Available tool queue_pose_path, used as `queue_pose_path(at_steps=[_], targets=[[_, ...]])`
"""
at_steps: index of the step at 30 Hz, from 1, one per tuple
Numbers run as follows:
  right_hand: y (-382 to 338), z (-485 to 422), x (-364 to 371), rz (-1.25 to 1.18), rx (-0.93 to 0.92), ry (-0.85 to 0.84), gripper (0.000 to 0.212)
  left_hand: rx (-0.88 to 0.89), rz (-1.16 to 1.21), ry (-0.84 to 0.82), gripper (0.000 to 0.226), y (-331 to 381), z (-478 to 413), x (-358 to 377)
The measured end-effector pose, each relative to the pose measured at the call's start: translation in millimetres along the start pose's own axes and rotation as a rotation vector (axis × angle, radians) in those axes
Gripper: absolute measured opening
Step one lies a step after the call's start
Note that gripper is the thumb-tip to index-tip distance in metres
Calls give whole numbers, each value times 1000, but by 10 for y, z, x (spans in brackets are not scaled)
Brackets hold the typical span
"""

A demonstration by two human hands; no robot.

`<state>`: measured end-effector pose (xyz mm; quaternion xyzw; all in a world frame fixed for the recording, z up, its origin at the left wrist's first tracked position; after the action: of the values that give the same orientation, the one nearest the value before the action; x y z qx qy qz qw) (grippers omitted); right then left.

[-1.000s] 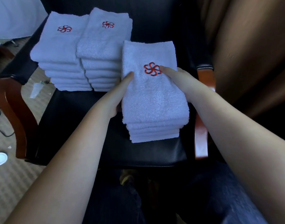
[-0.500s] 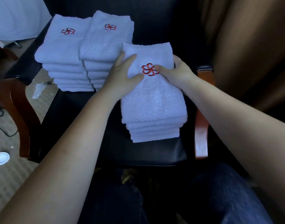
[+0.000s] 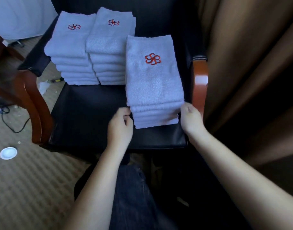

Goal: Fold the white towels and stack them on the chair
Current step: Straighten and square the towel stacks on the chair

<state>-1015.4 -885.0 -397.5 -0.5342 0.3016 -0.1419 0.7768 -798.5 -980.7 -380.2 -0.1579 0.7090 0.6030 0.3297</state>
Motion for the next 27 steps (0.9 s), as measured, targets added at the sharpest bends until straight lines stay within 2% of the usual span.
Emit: queue_pose_path(at_steps=[3,6,12,15,18,21,23,27], targets=[[339,140,196,206,10,-51,41,-46,-208,-223,36,-266,138,339],[573,175,246,253,44,-29,45,-157,-222,-327,41,-435,84,488],[587,101,270,271,-5,110,47,-227,-166,-242,14,-507,-114,572],[590,97,310,296,-29,115,34,-260,-234,-221,18,-614,-188,553],[593,120,316,355,-71,90,23,-288,-219,-237,11,-724,-241,472],[507,162,276,311,-173,136,23,-237,-183,-237,4,-731,-253,409],[453,179,289,277,-247,153,24,-210,-156,-206,9,-718,-251,376],[419,108,293,262,-280,145,17,-196,-175,-208,9,-755,-252,371]])
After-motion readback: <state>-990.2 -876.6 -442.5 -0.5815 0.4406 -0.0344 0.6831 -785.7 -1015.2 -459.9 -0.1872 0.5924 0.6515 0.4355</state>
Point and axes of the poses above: each hand's wrist, its own z-axis away from the middle knuckle, its own x-axis out of the palm, y = z × x, the point moved 7 cm from there along -z, towards the middle knuckle, and after that the axes turned 3 degrees about -y, right-handed, at the moved point
